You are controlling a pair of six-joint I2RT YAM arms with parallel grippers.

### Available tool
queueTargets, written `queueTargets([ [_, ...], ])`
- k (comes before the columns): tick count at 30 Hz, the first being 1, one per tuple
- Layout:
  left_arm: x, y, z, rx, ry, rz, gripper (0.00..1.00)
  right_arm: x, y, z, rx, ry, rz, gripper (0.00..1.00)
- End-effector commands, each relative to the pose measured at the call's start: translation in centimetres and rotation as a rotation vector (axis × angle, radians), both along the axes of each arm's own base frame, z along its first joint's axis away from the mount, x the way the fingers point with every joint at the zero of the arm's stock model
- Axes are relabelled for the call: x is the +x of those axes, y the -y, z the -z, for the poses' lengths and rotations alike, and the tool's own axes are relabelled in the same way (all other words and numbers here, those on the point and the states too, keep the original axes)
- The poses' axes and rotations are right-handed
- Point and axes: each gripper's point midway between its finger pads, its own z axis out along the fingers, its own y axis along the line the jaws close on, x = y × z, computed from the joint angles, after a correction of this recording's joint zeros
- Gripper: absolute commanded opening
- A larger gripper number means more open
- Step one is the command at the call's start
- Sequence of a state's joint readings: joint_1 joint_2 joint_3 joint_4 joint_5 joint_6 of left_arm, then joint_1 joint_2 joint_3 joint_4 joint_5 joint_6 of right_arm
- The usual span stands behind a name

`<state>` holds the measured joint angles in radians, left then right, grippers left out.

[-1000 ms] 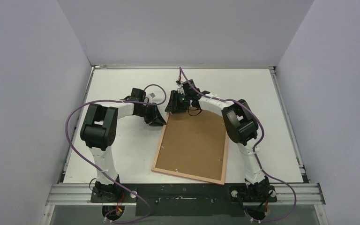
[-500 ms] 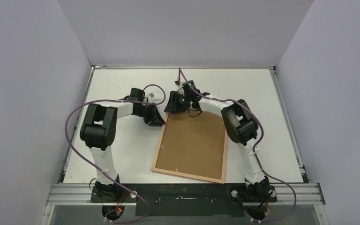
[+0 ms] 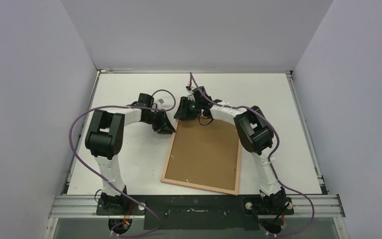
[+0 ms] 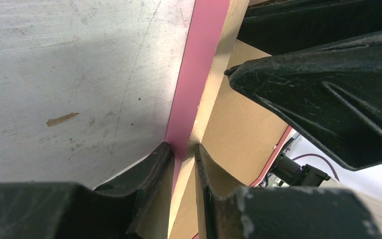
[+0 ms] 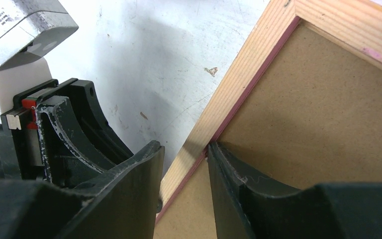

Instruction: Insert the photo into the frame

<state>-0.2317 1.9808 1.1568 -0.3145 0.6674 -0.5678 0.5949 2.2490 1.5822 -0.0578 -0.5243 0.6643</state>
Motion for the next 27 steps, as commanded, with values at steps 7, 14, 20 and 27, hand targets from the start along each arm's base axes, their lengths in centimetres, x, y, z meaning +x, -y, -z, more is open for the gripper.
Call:
queueTargets([
  [7, 0.3, -0.3, 2.7, 0.075, 0.003, 0.005, 0.19, -6.7, 0.7, 5.9, -0.151, -0.169, -0.107, 0.39],
  [14, 0.2, -0.4, 2.8, 0.076, -0.001, 0.005, 0.19, -3.6, 3.8, 5.4, -0.271, -0.084, 0.100, 0.39],
  [20, 0.4, -0.6, 2.9, 0.086, -0.004, -0.001, 0.19, -4.9, 3.6, 5.7, -0.262, -0.100, 0.075, 0.36],
  [27, 0.4, -0.7, 3.2, 0.097, -0.016, -0.001, 0.19, -7.9, 1.1, 5.6, -0.145, -0.187, -0.082, 0.33],
])
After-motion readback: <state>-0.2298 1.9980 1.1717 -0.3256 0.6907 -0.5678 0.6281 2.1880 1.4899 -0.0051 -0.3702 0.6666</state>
